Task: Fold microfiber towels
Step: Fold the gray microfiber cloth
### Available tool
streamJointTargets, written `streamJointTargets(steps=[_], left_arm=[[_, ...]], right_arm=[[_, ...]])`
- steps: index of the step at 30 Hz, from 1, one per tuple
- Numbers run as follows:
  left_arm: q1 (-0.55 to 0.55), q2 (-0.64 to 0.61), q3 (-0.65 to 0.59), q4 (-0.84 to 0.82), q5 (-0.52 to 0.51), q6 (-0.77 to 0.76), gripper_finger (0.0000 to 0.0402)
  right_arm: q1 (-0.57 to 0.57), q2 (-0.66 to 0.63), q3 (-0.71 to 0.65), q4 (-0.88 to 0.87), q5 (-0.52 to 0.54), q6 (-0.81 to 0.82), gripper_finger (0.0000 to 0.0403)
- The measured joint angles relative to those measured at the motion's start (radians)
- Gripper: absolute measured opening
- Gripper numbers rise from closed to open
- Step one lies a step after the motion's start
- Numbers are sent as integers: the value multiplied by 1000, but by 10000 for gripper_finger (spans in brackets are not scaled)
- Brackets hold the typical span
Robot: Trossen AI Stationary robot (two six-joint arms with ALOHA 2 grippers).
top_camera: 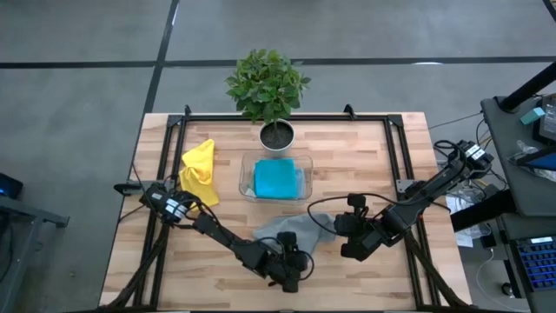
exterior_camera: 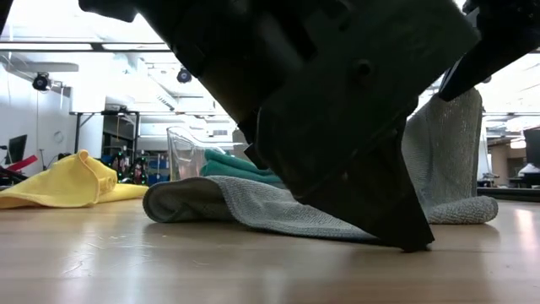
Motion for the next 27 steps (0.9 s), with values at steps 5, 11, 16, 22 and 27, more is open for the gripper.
streamJointTargets(steps=[5, 11, 16, 22, 27], left_arm=[[1, -3, -1, -9, 15, 10, 89], [5, -39, -5, -76, 11, 42, 7], [5, -136, -11, -198, 4, 94, 1], [-1, -301, -9, -271, -42, 167, 0], [-9, -459, -9, -283, -82, 206, 0]], right_arm=[[0, 0, 0, 3, 0, 0, 9], [5, -2, 0, 4, 2, -6, 9], [23, -39, 12, -17, -1, -14, 9], [35, -121, 28, -24, -52, -37, 9], [38, -196, 63, -23, -154, -102, 9]])
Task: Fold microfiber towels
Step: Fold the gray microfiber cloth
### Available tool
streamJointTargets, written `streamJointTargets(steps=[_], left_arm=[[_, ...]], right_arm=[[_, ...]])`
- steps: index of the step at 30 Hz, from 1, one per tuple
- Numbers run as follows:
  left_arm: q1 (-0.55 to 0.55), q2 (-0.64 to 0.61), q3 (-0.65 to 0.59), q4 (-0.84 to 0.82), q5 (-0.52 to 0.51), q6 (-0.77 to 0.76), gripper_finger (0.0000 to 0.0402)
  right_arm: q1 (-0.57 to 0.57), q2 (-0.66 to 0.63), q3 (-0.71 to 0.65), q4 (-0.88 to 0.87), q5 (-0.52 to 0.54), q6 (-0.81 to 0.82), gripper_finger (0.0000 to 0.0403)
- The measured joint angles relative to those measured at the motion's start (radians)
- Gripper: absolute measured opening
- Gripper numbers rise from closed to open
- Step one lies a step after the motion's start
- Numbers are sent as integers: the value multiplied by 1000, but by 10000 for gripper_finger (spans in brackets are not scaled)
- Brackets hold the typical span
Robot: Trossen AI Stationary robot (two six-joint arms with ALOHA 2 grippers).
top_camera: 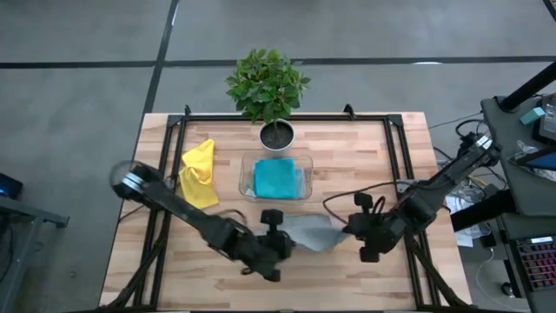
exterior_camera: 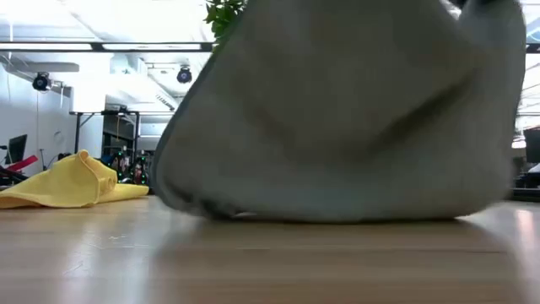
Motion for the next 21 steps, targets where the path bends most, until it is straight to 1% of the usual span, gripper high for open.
streamJointTargets(steps=[3, 10, 13, 16, 20, 21], left_arm=[[-2, -84, -7, -28, -23, -3, 0], [-2, -262, -80, -37, -49, -7, 0], [-1, -310, -118, -45, -91, -6, 0], [5, -354, -151, -47, -136, -3, 0], [13, -401, -208, -52, -156, -9, 0], [17, -407, -224, -52, -155, -11, 0]], right_arm=[[2, -52, 33, -3, -28, -47, 9], [1, -148, 114, -70, -28, -105, 9], [1, -171, 139, -109, -9, -145, 9], [1, -180, 156, -128, 48, -147, 9], [1, -178, 185, -168, 18, -197, 9], [1, -177, 190, -172, 29, -203, 9]])
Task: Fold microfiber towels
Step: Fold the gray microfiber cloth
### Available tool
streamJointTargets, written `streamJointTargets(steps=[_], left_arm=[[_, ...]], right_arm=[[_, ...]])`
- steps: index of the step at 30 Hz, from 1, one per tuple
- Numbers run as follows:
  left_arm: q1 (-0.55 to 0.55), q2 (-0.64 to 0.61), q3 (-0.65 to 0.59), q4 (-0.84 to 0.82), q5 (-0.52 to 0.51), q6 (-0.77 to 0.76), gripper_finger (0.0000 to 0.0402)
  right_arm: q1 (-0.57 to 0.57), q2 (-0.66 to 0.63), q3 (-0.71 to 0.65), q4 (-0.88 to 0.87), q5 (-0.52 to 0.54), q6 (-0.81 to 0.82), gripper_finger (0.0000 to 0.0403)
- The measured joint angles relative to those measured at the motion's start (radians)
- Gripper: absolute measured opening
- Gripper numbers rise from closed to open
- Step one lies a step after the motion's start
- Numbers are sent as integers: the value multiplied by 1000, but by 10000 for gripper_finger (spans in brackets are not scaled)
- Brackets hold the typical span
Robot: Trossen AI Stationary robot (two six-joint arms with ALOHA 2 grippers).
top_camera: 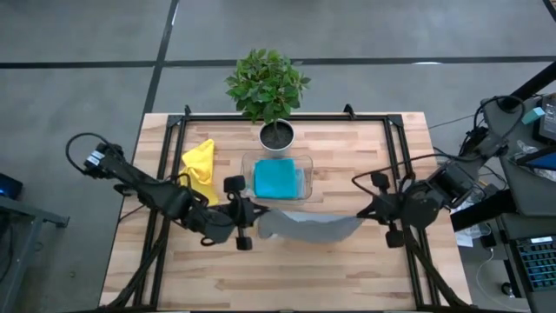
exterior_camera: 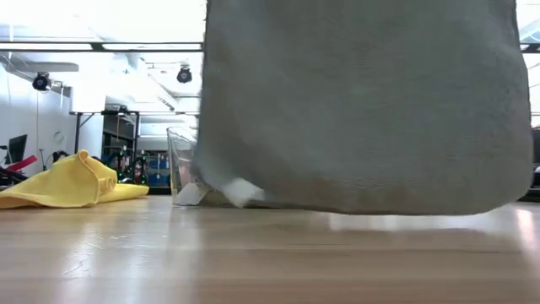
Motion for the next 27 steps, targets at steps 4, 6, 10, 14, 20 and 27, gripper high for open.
streamJointTargets(steps=[4, 6, 10, 14, 20, 27], left_arm=[[17, -16, -53, 0, -25, 0, 0], [30, -19, -68, 1, -31, 0, 0], [31, -19, -75, 7, -32, 0, 0], [8, -19, -84, 51, -21, 0, 0], [-76, 10, -157, 229, 54, -2, 0], [-167, 131, -197, 483, 85, -33, 0]], right_arm=[[-10, 2, 25, -54, 120, -11, 9], [-21, 5, 39, -90, 143, -16, 9], [-24, 4, 45, -102, 130, -13, 9], [-19, 14, 43, -99, 45, 30, 9], [48, 63, 8, -98, -9, 119, 9], [152, 168, -47, -16, -88, 247, 9]])
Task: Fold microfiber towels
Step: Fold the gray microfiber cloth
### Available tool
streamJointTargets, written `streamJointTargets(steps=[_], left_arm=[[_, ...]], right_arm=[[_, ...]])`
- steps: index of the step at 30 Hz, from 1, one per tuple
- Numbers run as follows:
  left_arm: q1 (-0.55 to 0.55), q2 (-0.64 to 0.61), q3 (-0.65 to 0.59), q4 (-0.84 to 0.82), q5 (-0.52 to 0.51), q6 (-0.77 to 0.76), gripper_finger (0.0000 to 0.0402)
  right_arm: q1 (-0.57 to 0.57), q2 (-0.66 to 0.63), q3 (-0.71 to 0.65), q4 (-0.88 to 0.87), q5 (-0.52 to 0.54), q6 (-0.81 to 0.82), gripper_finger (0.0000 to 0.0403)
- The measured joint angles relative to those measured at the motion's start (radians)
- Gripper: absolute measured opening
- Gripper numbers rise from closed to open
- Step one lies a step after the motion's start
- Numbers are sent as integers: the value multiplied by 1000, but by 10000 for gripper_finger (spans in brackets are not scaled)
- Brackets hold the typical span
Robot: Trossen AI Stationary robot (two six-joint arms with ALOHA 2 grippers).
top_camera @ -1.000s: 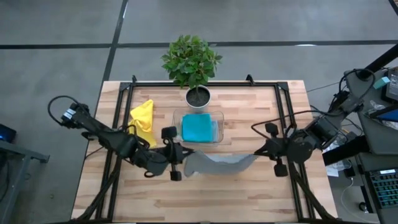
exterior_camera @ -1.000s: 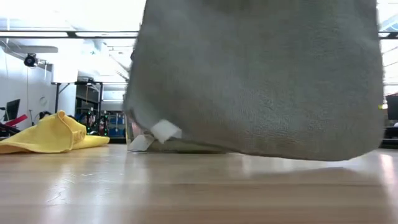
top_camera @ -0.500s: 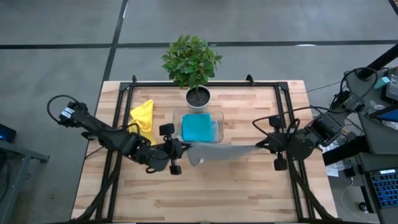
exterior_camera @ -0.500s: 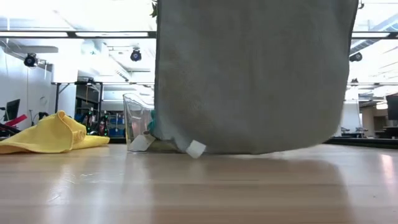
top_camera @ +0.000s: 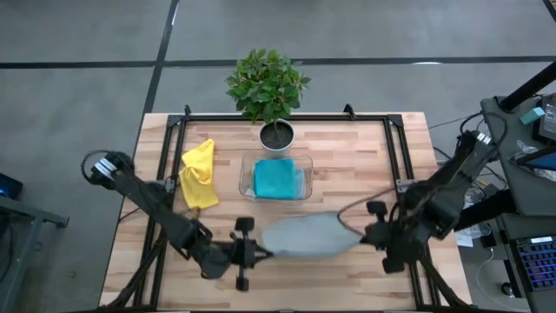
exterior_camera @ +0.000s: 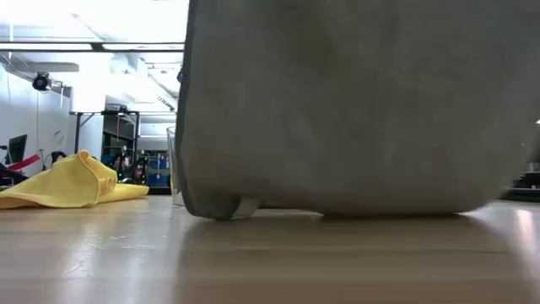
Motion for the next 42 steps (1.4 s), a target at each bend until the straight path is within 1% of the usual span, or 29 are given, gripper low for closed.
streamJointTargets(steps=[5, 8, 11, 13, 15, 20, 23, 26, 29, 33, 38, 42], left_arm=[[-20, 105, 29, 29, 59, -157, 0], [-21, 173, 29, 87, 162, -242, 0], [-21, 240, 29, 164, 267, -273, 0], [-21, 275, 30, 192, 323, -288, 0], [-22, 301, 26, 186, 351, -307, 0], [-15, 310, 6, 159, 353, -313, 0], [-10, 301, 3, 92, 325, -323, 0], [0, 294, 3, -11, 286, -381, 0], [14, 293, 3, -116, 280, -420, 0], [31, 281, 1, -175, 259, -421, 0], [53, 266, 0, -253, 192, -424, 0], [68, 260, 0, -334, 174, -451, 0]], right_arm=[[49, 90, -51, 144, -98, 49, 9], [55, 140, -85, 249, -191, 50, 9], [54, 184, -123, 338, -301, 48, 9], [51, 210, -142, 378, -325, 41, 9], [43, 231, -160, 390, -332, 32, 9], [-12, 240, -210, 387, -330, 43, 9], [-64, 229, -232, 386, -322, 38, 9], [-118, 221, -252, 381, -313, -3, 9], [-166, 216, -265, 363, -305, -41, 9], [-226, 215, -266, 322, -300, -88, 9], [-286, 218, -269, 322, -281, -145, 9], [-324, 220, -271, 319, -276, -186, 9]])
